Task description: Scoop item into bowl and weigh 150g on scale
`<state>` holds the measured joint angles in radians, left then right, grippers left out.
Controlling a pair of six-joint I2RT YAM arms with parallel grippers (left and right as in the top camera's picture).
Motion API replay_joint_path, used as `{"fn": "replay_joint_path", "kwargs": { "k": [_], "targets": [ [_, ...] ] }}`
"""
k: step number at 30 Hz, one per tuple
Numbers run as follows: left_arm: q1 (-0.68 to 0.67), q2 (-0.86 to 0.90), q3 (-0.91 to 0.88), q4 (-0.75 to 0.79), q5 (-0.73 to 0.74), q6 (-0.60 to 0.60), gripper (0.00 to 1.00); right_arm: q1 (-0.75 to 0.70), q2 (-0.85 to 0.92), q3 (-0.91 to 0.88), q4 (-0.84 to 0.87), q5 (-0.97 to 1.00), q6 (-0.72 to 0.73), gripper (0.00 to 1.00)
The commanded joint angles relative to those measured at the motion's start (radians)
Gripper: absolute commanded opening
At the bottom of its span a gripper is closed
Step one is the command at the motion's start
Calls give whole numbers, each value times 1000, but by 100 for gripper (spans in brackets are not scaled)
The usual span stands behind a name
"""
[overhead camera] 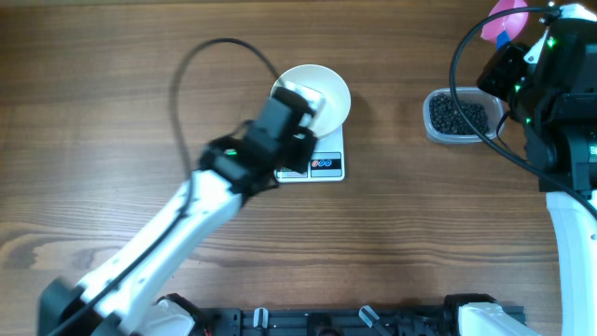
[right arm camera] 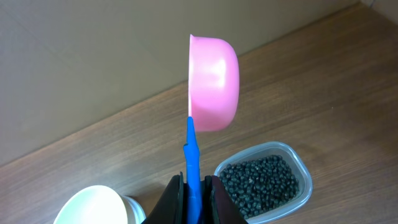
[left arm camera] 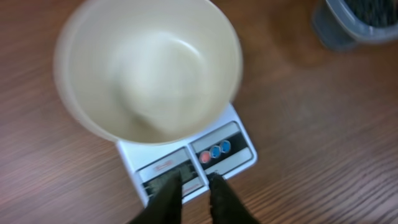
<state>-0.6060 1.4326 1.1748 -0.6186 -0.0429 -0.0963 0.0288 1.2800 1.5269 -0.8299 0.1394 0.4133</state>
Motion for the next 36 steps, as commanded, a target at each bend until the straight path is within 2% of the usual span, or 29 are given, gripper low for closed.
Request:
{"fn": "replay_joint_path", "kwargs": {
  "k": [1, 2, 3, 5, 6, 13, 19, 32, 35, 36],
  "targets": [
    [184, -129, -3, -56, 2, -95, 45, -2, 7, 18, -2, 18, -19, 4],
    [242, -151, -3, -76, 6, -99, 82, -2, 7, 18, -3, 18, -21, 4],
    [301, -168, -3, -95, 9, -99, 89, -2, 7, 18, -4, 18, -21, 4],
    [412, -184, -3, -131, 9, -99, 92, -2, 7, 18, -6, 18, -21, 4],
    [456, -183, -3, -145, 9, -99, 99, -2, 7, 18, -5, 18, -21, 4],
    [590, -177, -3, -214, 8, -98, 100, -2, 7, 18, -35, 19, -21, 4],
    [593, -177, -3, -214, 8, -98, 100, -2, 7, 18, -40, 26, -21, 4],
    [593, -177, -3, -214, 8, -99, 100, -3, 7, 18, 120, 183, -22, 4],
    [593, -177, -3, -214, 8, -98, 100, -2, 6, 18, 142, 208, -5, 4],
    [593, -177, -3, -214, 8, -99, 100, -2, 6, 18, 151, 208, 40, 4]
  ]
}}
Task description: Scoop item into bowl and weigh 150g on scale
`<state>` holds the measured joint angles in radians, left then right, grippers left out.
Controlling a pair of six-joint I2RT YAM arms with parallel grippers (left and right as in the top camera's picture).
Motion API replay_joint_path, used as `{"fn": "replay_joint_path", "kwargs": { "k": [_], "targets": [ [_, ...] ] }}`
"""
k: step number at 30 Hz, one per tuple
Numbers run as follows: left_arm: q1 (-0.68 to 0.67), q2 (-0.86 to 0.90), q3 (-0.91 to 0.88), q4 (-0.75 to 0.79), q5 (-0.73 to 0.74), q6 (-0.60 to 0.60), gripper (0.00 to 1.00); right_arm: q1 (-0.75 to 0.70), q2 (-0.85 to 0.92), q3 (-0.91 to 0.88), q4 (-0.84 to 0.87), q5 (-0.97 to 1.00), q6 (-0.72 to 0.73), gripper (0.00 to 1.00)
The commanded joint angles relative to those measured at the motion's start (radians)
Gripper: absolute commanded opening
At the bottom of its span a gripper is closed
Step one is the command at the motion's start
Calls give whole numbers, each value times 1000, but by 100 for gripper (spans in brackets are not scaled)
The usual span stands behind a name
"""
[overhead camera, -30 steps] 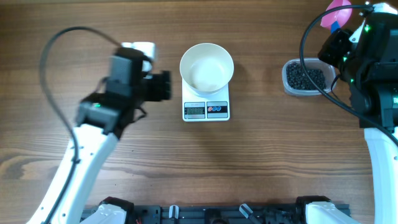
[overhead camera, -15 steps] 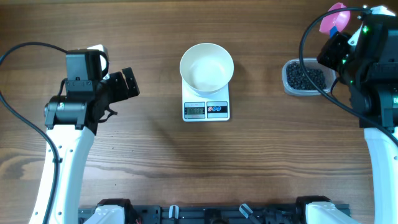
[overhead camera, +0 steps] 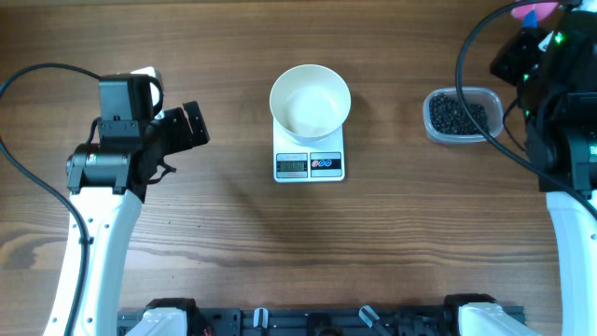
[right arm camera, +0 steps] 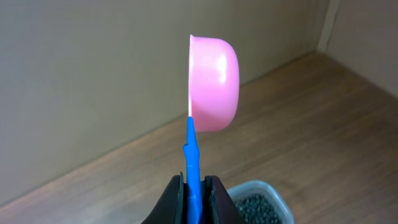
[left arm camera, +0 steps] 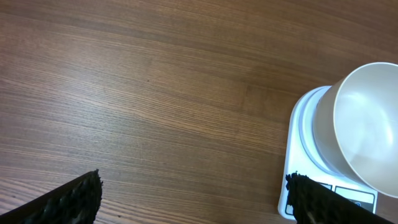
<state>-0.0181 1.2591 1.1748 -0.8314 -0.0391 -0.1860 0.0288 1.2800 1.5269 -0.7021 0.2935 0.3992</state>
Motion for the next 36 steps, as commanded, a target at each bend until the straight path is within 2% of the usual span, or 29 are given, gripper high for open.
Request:
{"fn": "replay_joint_path", "kwargs": {
  "k": [1, 4, 5, 9, 12, 24, 30, 33, 36],
  "targets": [
    [5, -3, -3, -1, 5, -9, 100, -2, 6, 18, 32, 54, 106, 4],
    [5, -3, -3, -1, 5, -9, 100, -2, 6, 18, 34, 29, 273, 4],
    [5, -3, -3, -1, 5, -9, 100, -2, 6, 18, 38, -21, 368, 4],
    [5, -3, -3, -1, 5, -9, 100, -2, 6, 18, 38, -219, 600, 4],
    [5, -3, -3, -1, 5, -9, 100, -2, 6, 18, 35, -277, 701, 4],
    [5, -3, -3, -1, 5, -9, 100, -2, 6, 18, 36, -288, 742, 4],
    [5, -3, -3, -1, 5, -9, 100, -2, 8, 18, 36, -220, 747, 4],
    [5, -3, -3, 0, 5, -9, 100, -2, 11, 18, 36, -158, 691, 4],
    [5, -3, -3, 0, 5, -9, 100, -2, 26, 18, 37, -80, 545, 4]
  ]
}}
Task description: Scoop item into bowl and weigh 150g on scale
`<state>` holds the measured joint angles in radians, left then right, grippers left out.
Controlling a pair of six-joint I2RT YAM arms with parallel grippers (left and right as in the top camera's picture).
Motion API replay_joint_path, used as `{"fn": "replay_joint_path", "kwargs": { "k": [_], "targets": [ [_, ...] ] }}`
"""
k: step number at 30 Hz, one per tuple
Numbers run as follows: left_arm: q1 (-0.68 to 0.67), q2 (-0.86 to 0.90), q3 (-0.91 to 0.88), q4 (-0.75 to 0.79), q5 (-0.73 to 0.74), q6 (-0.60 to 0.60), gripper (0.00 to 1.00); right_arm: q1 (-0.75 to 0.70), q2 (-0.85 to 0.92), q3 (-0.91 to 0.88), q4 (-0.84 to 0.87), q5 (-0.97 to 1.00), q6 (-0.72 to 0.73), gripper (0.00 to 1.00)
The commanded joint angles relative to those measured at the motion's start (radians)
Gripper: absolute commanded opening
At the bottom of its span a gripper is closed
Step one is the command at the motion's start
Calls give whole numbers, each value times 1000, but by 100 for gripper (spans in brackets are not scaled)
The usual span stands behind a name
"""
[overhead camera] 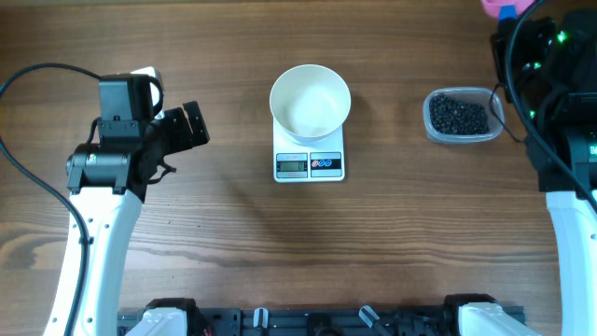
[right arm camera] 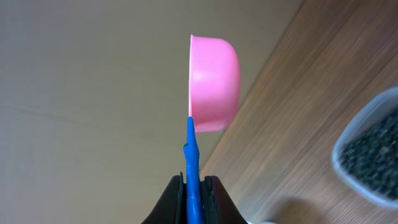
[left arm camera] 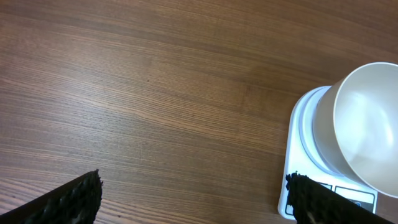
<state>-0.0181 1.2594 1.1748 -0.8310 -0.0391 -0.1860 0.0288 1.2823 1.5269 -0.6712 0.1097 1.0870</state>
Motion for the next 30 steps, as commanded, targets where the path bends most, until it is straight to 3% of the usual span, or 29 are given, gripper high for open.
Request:
{"fn": "replay_joint_path", "kwargs": {
  "k": [1, 6, 13, 21, 30],
  "targets": [
    [5, -4, -3, -1, 5, -9, 100, -2, 31, 18, 6, 130, -215, 4],
    [5, -4, -3, -1, 5, -9, 100, -2, 63, 18, -1, 181, -573, 4],
    [5, -4, -3, -1, 5, -9, 100, -2, 62, 18, -78, 182, -839, 4],
    [5, -4, -3, -1, 5, -9, 100, -2, 55, 18, -75, 179, -873, 4],
    [5, -4, -3, -1, 5, -9, 100, -2, -23, 18, -98, -111, -878, 4]
  ]
}}
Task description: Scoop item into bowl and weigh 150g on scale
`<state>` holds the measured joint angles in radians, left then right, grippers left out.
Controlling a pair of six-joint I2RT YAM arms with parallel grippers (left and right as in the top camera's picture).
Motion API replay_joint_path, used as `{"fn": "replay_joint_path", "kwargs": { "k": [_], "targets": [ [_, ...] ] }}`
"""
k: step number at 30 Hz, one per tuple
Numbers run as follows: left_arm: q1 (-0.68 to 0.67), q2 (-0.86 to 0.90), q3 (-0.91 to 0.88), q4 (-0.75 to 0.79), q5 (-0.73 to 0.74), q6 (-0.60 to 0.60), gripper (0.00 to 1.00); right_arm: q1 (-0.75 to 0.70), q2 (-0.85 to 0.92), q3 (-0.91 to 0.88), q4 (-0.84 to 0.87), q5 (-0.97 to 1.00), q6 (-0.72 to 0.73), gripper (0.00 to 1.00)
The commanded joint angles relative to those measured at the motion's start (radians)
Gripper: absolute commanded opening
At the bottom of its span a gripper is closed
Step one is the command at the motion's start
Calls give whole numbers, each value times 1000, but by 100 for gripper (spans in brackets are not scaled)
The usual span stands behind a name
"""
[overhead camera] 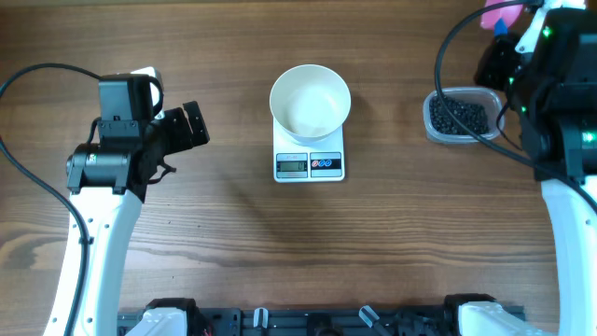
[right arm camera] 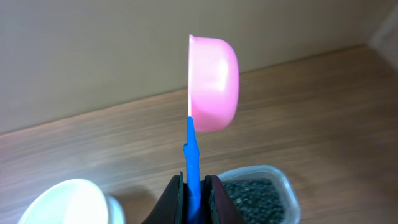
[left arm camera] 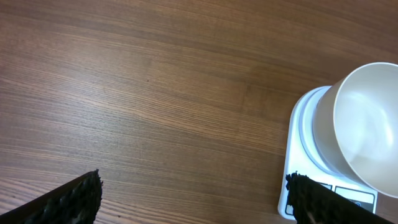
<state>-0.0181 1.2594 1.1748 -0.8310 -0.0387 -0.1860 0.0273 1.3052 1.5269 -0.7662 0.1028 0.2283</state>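
An empty white bowl (overhead camera: 310,101) sits on the white scale (overhead camera: 310,165) at mid table. A clear tub of dark beans (overhead camera: 458,117) stands at the right. My right gripper (right arm camera: 193,184) is shut on the blue handle of a pink scoop (right arm camera: 213,84), held edge-on above the tub (right arm camera: 258,193); the scoop (overhead camera: 499,13) shows at the top right overhead. My left gripper (left arm camera: 193,193) is open wide over bare wood, left of the scale (left arm camera: 305,162) and bowl (left arm camera: 364,124).
Black cables loop off both arms at the upper left and upper right. A black rail runs along the table's front edge (overhead camera: 317,322). Brown wood lies between the left arm and the scale.
My right gripper has turned with the scoop: the tub of beans now lies just beneath the fingers and the bowl shows at lower left. The left arm has not moved.
My left gripper stood shut over the scale's front while the right held the scoop above the tub. Then the left arm was back at the left side, open. The right arm has kept hold of the scoop, pointing it different ways, and now faces the tub again.
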Motion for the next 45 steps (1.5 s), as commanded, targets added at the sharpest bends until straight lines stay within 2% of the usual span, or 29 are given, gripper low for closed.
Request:
{"fn": "replay_joint_path", "kwargs": {
  "k": [1, 6, 13, 16, 18, 23, 27, 31, 35, 40, 45],
  "targets": [
    [5, -4, -3, -1, 4, -9, 100, -1, -50, 18, -5, -105, -19, 4],
    [5, -4, -3, -1, 4, -9, 100, -3, -52, 18, 40, -101, -76, 4],
    [5, -4, -3, -1, 4, -9, 100, -39, -53, 18, 367, -101, -80, 4],
    [5, -4, -3, -1, 4, -9, 100, -80, -53, 18, 399, -98, -70, 4],
    [5, -4, -3, -1, 4, -9, 100, -106, -53, 18, 395, -98, 40, 4],
    [5, -4, -3, -1, 4, -9, 100, -107, -52, 18, 391, -98, 198, 4],
    [5, -4, -3, -1, 4, -9, 100, -107, -52, 18, 352, -98, 532, 4],
    [5, -4, -3, -1, 4, -9, 100, -107, -52, 18, 327, -98, 729, 4],
    [5, -4, -3, -1, 4, -9, 100, -107, -52, 18, 324, -98, 797, 4],
    [5, -4, -3, -1, 4, -9, 100, -107, -52, 18, 323, -80, 794, 4],
    [5, -4, -3, -1, 4, -9, 100, -107, -52, 18, 323, 24, 748, 4]
  ]
}}
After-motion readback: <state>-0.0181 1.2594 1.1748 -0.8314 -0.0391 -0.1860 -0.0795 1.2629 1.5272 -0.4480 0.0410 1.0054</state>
